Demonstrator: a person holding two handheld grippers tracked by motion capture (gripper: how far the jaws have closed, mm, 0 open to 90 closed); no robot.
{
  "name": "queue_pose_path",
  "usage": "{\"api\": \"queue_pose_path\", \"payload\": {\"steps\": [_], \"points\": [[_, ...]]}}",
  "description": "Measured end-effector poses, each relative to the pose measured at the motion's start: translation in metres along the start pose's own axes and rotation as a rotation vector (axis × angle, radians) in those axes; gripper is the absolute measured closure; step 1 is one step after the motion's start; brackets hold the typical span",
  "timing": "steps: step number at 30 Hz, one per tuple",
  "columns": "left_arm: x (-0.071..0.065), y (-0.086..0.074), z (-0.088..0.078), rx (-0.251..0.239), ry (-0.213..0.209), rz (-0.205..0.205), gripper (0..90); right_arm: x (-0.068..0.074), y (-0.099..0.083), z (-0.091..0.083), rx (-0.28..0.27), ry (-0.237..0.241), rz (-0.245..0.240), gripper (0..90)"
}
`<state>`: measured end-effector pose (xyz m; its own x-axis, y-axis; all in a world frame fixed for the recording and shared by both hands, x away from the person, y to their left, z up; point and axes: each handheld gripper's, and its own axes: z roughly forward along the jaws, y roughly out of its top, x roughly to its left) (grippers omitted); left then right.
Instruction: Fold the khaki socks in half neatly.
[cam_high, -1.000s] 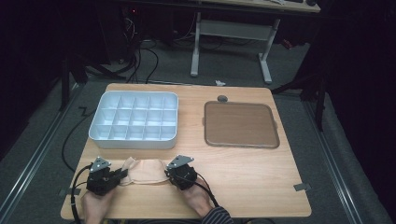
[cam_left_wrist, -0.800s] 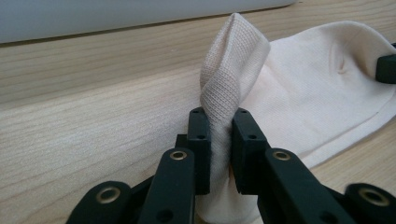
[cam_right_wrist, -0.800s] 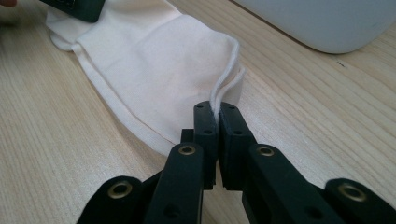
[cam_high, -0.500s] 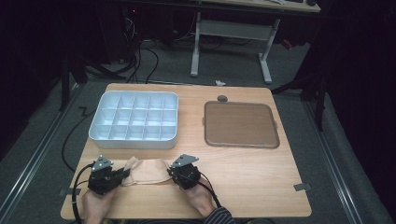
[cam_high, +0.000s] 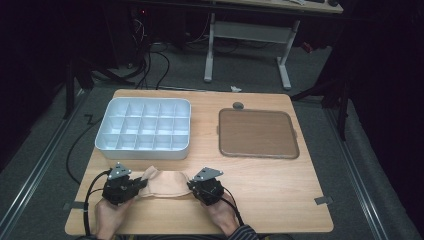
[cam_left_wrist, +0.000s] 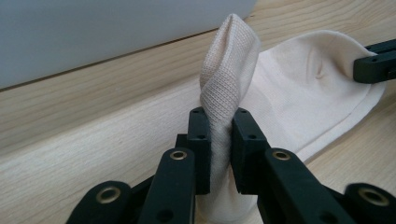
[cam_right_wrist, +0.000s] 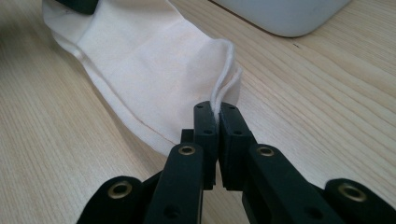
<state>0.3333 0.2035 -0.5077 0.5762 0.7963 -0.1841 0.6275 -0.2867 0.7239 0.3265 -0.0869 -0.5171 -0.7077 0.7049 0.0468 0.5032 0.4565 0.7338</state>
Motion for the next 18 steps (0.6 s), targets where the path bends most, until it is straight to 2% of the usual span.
{"api": "queue_pose_path", "payload": {"steps": [9, 15, 18], "points": [[-0.007, 0.006, 0.003, -0.026, -0.032, -0.016, 80.1, -0.007, -0.004, -0.013, -0.021, -0.02, 0.015, 87.2], [-0.013, 0.012, 0.004, -0.027, -0.046, 0.0, 80.1, -0.011, -0.006, -0.02, -0.024, -0.028, 0.037, 87.2], [-0.018, 0.015, 0.011, -0.028, -0.067, 0.005, 80.1, -0.014, -0.01, -0.026, -0.025, -0.044, 0.045, 87.2]]}}
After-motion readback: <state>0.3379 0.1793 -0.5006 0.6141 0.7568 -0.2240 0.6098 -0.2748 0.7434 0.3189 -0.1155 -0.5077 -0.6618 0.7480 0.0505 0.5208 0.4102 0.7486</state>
